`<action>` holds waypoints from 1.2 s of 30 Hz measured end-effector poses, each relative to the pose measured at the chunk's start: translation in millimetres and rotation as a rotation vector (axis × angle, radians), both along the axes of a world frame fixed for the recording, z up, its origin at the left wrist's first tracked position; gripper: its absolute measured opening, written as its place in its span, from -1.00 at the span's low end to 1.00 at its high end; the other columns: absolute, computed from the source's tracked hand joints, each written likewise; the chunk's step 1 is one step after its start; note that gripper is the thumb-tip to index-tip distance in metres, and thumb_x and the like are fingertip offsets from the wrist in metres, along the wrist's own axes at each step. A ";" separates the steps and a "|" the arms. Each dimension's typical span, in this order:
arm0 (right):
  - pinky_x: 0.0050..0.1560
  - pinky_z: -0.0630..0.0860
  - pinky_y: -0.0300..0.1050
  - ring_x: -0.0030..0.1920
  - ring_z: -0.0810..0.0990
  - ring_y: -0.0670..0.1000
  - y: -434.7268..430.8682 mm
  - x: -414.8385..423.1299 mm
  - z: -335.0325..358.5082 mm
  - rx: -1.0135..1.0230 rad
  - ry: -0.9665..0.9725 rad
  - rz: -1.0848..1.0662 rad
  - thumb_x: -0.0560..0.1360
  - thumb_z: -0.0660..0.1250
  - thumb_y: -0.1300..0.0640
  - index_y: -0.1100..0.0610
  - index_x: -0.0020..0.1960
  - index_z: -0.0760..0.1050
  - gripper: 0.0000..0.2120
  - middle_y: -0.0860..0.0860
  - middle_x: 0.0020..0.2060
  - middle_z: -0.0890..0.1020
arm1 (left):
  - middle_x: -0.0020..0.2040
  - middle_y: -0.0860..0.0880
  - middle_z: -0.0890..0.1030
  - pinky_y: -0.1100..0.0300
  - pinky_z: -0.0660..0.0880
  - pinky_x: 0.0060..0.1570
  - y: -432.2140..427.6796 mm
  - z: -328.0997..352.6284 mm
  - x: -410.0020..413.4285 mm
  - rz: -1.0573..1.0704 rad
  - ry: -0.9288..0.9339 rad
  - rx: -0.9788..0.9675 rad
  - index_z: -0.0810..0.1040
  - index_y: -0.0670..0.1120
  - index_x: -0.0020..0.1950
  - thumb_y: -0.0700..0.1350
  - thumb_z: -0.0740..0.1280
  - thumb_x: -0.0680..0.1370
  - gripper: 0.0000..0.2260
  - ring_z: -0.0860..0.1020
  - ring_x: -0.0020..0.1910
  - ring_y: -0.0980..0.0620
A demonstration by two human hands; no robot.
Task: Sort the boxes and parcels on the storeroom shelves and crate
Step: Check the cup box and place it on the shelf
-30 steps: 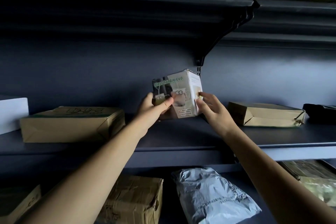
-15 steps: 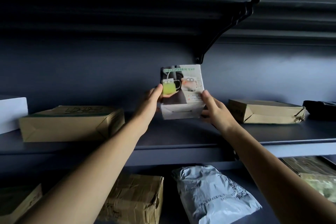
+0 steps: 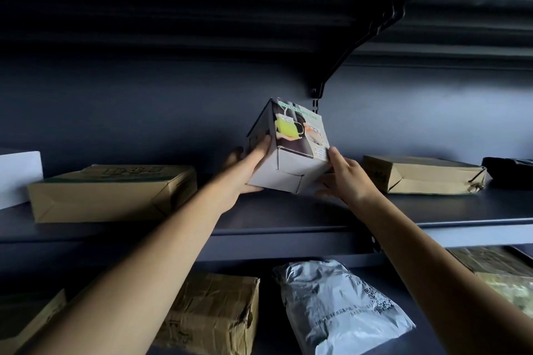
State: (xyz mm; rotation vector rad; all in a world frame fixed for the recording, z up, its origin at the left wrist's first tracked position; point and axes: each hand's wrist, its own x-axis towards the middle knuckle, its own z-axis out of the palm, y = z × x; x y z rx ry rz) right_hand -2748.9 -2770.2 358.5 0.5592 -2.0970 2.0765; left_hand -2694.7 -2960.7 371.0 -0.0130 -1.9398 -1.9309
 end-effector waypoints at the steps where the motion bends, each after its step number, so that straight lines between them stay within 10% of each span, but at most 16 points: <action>1: -0.05 0.60 0.16 -0.12 0.61 0.09 -0.2 0.7 -0.5 0.039 0.047 -0.031 0.67 0.09 -0.03 0.16 0.03 0.51 -0.68 0.14 -0.11 0.61 | 0.27 0.05 0.56 -0.02 0.62 0.01 -0.6 0.6 0.1 -0.014 0.025 0.013 0.40 0.03 0.40 0.35 0.49 0.25 -0.20 0.62 0.11 0.04; 4: -0.01 0.61 0.22 -0.11 0.60 0.16 1.8 -8.1 -3.6 0.210 0.249 -0.195 0.62 0.17 0.07 0.20 0.03 0.54 -0.76 0.15 -0.09 0.60 | 0.16 -0.02 0.63 0.04 0.59 0.02 0.0 1.5 -1.2 0.070 0.079 -0.009 0.48 -0.06 0.26 0.13 0.48 0.37 -0.46 0.61 0.10 0.00; 8: -0.26 0.49 -0.43 -0.23 0.57 -0.11 4.6 -6.7 -3.4 0.279 0.359 -0.307 0.57 0.30 0.18 0.14 0.24 0.49 -0.75 0.02 -0.08 0.60 | 0.07 0.01 0.63 0.05 0.54 0.15 -1.0 -1.6 -4.4 0.174 0.143 -0.103 0.47 -0.08 0.24 0.00 0.50 0.43 -0.56 0.61 0.06 0.01; 13: 0.14 0.57 0.01 0.04 0.62 -0.05 0.2 -0.9 -5.0 0.172 0.287 -0.128 0.60 0.27 0.03 0.11 0.23 0.52 -0.74 0.02 0.06 0.65 | -0.12 0.11 0.53 0.30 0.48 -0.14 -2.2 -3.0 -5.3 0.294 0.225 -0.249 0.42 -0.08 0.27 -0.17 0.43 0.51 -0.64 0.51 -0.17 0.22; 19: 0.04 0.59 -0.14 0.05 0.61 -0.07 1.3 0.7 -5.9 0.233 0.355 -0.111 0.52 0.38 -0.03 0.13 0.33 0.45 -0.55 0.01 0.11 0.62 | -0.08 0.15 0.49 0.36 0.39 -0.25 0.1 -1.3 0.9 0.225 0.219 -0.309 0.39 -0.02 0.33 -0.22 0.36 0.55 -0.62 0.49 -0.13 0.22; 24: -0.09 0.60 -0.29 0.01 0.62 -0.16 4.1 -1.2 -8.9 0.231 0.410 -0.105 0.49 0.41 0.26 0.05 0.30 0.40 -0.58 -0.11 0.09 0.58 | 0.00 0.04 0.55 0.01 0.56 0.03 0.2 -1.9 -0.1 0.216 0.187 -0.283 0.36 -0.01 0.07 -0.30 0.30 0.48 -0.73 0.55 0.02 0.03; 36: -0.28 0.43 -0.51 -0.06 0.56 -0.11 3.5 0.9 -8.5 0.262 0.413 -0.217 0.41 0.42 0.42 0.19 0.16 0.33 -0.58 -0.03 -0.03 0.54 | 0.08 0.14 0.48 0.44 0.36 -0.16 0.2 -10.0 0.2 0.210 0.260 -0.530 0.20 0.13 0.27 -0.32 0.36 0.49 -0.46 0.49 0.06 0.15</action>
